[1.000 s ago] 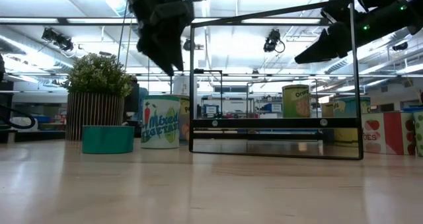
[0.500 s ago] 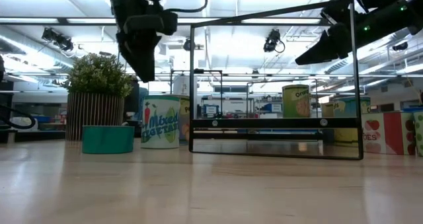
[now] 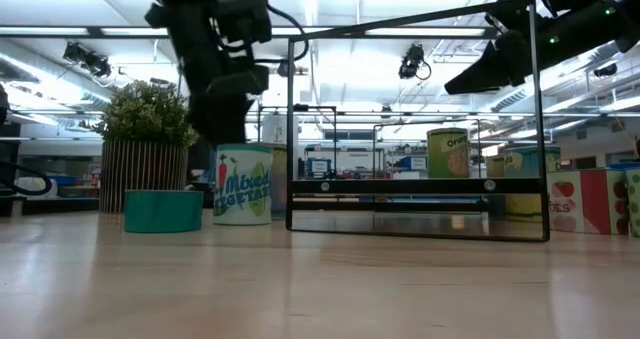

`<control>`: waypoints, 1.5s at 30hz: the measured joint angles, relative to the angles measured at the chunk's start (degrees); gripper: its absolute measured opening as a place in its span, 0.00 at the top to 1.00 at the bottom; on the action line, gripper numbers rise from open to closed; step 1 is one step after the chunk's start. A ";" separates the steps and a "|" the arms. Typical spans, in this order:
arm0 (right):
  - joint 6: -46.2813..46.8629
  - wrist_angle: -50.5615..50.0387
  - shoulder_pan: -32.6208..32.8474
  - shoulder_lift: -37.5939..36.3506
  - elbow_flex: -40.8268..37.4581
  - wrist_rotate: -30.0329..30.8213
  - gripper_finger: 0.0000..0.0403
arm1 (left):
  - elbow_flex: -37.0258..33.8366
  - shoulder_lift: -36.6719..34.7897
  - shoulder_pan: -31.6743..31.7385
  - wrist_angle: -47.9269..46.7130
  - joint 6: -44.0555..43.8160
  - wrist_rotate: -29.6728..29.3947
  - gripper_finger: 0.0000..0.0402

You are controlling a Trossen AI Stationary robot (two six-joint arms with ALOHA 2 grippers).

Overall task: Pick and place cans onto a shelf
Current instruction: Put the canned peaches on the shelf

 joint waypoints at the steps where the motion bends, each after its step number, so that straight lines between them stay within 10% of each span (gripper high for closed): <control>1: 0.00 0.00 0.00 0.00 0.00 -0.02 0.01 | 0.01 0.27 0.37 1.47 0.59 1.37 0.29; 21: -0.07 0.85 0.35 0.70 0.00 -0.24 0.01 | -0.07 4.15 -0.41 12.40 5.20 -1.15 0.09; 45: -0.46 1.22 0.44 0.70 0.00 -0.26 0.01 | -0.04 8.70 1.91 21.18 10.62 1.27 0.11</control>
